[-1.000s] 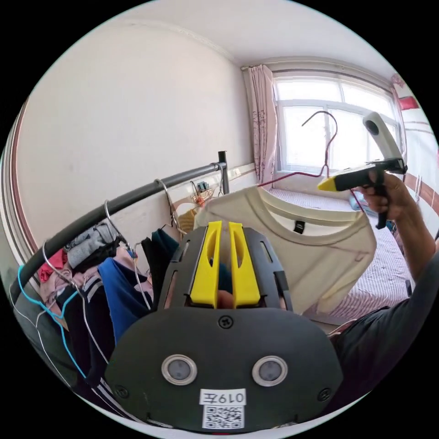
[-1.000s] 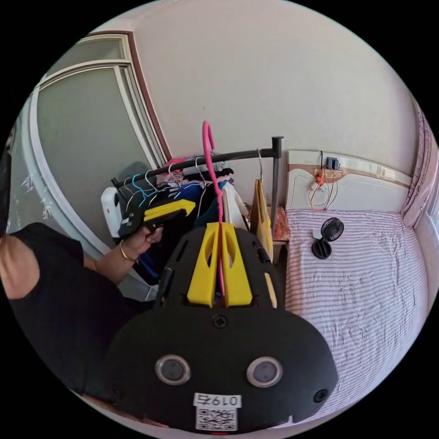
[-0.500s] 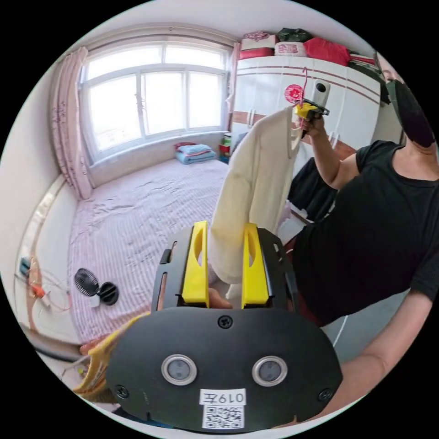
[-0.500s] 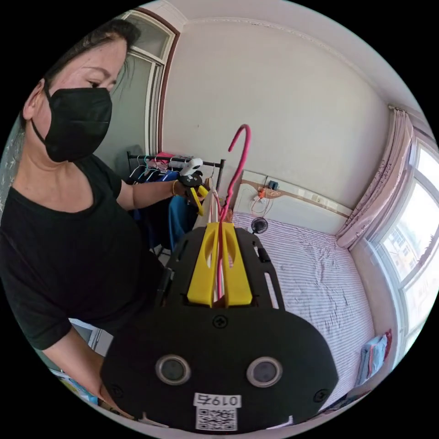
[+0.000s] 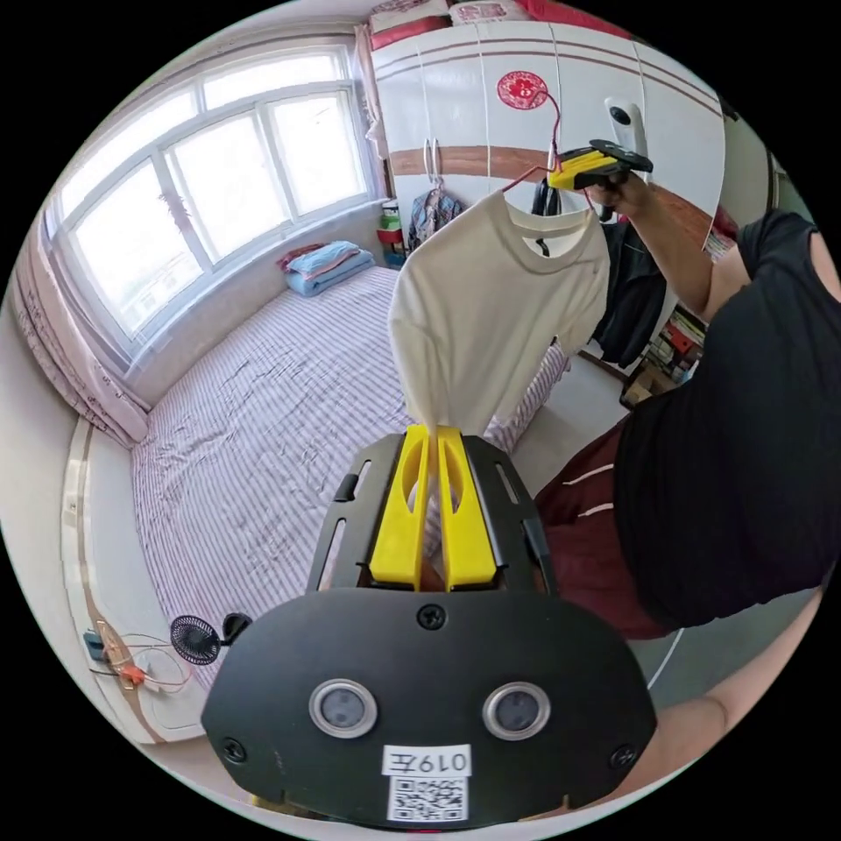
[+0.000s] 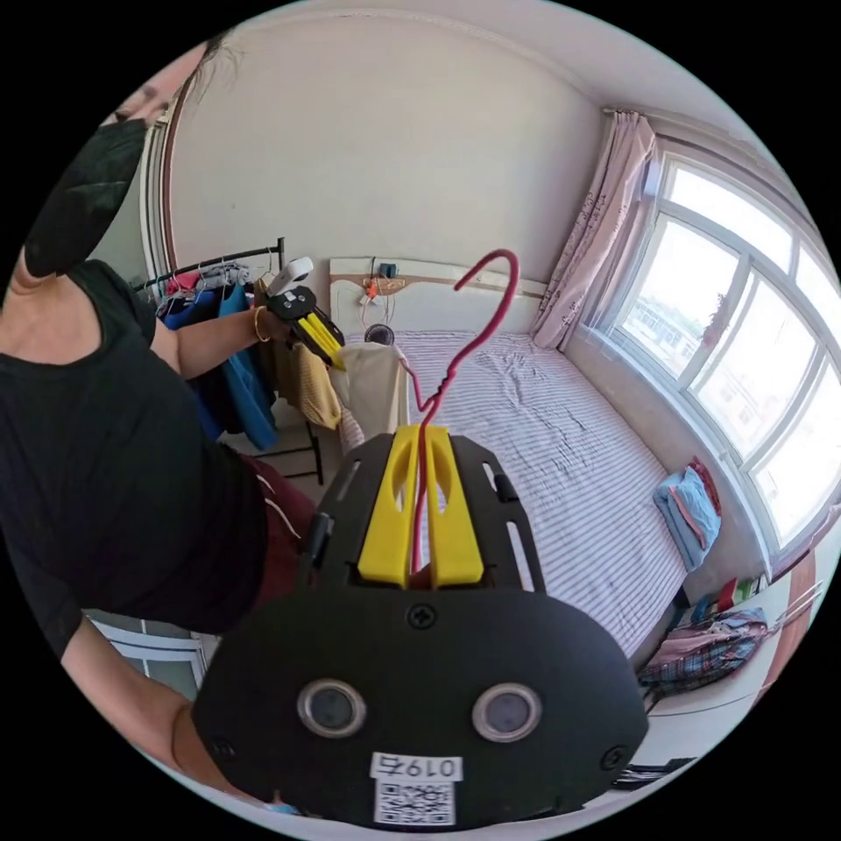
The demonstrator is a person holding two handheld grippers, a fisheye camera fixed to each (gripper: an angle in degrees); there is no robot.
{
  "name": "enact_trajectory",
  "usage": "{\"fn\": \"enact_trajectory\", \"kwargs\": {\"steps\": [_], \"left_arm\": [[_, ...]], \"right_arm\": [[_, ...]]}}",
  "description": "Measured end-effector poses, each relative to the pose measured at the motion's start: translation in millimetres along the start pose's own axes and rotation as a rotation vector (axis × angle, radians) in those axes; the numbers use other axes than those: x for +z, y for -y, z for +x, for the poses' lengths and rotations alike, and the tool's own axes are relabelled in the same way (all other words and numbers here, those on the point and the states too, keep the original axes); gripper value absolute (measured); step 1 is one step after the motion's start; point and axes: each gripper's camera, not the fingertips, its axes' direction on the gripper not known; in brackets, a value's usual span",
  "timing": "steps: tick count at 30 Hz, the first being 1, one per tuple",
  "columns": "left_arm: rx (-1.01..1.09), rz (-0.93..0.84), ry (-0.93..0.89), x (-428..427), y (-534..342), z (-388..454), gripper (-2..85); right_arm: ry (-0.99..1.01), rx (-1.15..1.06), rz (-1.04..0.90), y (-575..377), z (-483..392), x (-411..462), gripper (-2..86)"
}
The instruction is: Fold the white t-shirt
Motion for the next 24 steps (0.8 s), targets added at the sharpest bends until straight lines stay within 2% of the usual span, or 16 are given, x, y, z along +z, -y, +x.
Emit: {"fn": "enact_trajectory", "kwargs": {"steps": [3, 8, 11, 14, 18, 20, 24], "left_arm": [[0.068, -0.026, -0.052, -1, 34, -10, 1.2], [0.189, 0.034, -0.259, -26, 95, -67, 1.2], [0.259, 0.085, -0.328, -43, 132, -114, 1.2], [0.240, 0.136, -0.381, -38, 172, -181, 1.2], [0.134, 0.094, -0.391, 17, 229, -263, 1.2], [0.024, -0.023, -0.352, 88, 263, -316, 1.2], [-0.108, -0.209, -0.272, 222, 297, -382, 1.4]], "right_arm": [[-0.002, 0.034, -0.025, -10, 20, -15, -1.0], [-0.003, 0.031, -0.077, 12, 66, -36, -1.0], [0.050, 0.059, -0.119, 41, 118, -46, -0.9], [0.090, 0.102, -0.198, 68, 193, -27, -0.8], [0.055, 0.090, -0.331, 78, 316, 67, -0.8], [0.067, 0.093, -0.360, 71, 372, 128, -0.8], [0.021, 0.069, -0.438, 30, 480, 305, -0.6]]}}
